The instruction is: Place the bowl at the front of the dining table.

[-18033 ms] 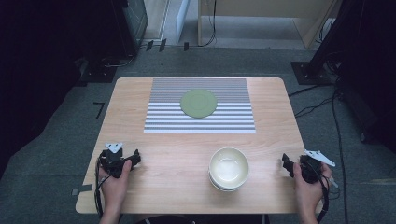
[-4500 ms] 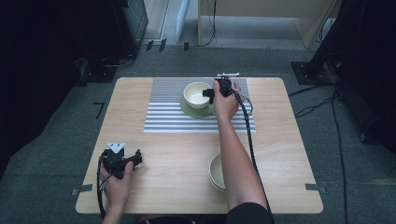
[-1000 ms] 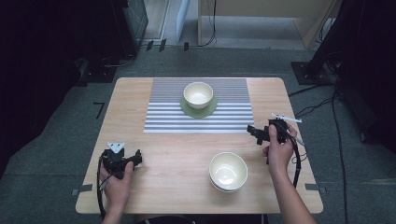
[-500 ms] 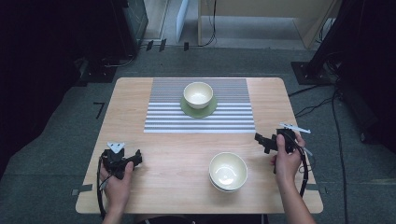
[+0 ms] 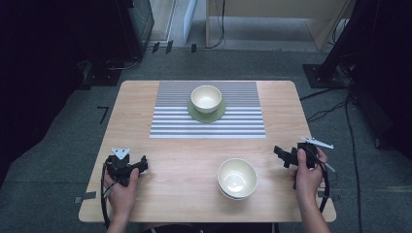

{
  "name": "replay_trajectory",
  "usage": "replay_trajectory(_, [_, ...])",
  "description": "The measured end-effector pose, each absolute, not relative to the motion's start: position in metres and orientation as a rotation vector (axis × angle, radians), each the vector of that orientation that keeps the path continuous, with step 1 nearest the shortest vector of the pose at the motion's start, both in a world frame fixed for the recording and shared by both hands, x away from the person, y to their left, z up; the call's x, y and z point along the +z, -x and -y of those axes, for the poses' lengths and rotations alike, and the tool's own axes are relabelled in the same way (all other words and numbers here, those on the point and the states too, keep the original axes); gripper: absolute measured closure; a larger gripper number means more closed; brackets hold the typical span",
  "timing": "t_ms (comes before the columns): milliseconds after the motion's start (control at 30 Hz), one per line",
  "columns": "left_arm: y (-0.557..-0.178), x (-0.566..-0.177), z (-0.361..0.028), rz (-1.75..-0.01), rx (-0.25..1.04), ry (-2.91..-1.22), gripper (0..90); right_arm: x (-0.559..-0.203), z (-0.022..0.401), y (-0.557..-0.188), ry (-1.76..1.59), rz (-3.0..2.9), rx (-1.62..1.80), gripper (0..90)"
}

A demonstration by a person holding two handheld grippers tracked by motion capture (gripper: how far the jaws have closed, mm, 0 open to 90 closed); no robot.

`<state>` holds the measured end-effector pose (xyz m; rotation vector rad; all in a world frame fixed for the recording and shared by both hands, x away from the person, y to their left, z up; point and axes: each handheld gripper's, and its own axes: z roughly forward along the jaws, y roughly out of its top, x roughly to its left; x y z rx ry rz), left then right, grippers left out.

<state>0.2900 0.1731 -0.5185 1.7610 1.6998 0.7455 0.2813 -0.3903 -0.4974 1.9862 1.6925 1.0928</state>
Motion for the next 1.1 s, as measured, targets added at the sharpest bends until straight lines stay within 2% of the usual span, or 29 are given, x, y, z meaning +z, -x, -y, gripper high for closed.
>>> replay_trajectory(1100, [-0.29,-0.518,-0.173,-1.7,0.746,-1.761,13.1,-0.517,0.435,-0.226,-1.98,-1.623,1.046,19.1])
